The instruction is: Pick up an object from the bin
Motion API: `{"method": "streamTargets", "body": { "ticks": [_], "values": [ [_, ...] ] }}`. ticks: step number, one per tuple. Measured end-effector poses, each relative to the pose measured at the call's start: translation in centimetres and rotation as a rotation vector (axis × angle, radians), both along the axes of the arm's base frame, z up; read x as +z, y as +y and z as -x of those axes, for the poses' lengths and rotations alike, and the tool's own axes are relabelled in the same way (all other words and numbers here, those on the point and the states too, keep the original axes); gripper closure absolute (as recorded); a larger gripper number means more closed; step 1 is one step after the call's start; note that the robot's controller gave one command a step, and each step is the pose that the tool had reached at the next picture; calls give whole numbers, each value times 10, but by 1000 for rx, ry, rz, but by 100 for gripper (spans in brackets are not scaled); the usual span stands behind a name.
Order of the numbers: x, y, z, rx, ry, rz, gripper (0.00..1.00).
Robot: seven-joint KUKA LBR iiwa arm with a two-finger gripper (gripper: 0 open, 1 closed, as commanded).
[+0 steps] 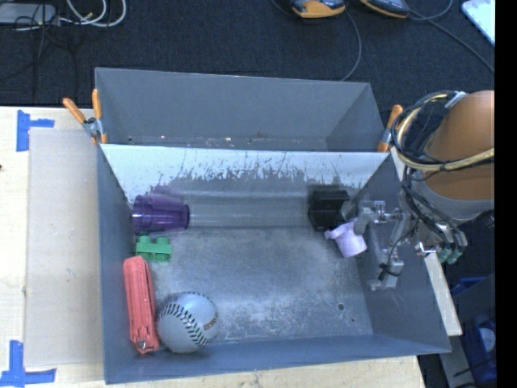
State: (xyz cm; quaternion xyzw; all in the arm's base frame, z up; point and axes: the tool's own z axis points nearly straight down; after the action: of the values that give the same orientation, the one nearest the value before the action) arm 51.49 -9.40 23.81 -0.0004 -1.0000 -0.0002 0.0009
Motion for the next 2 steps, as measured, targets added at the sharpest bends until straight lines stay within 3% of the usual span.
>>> {"method": "streamTargets", "body": {
  "ticks": [1, 2],
  "values": [
    [-50, 22, -2, 32, -4, 1, 0],
    [-86, 29, 7, -77, 5, -1, 0]
  ]
}}
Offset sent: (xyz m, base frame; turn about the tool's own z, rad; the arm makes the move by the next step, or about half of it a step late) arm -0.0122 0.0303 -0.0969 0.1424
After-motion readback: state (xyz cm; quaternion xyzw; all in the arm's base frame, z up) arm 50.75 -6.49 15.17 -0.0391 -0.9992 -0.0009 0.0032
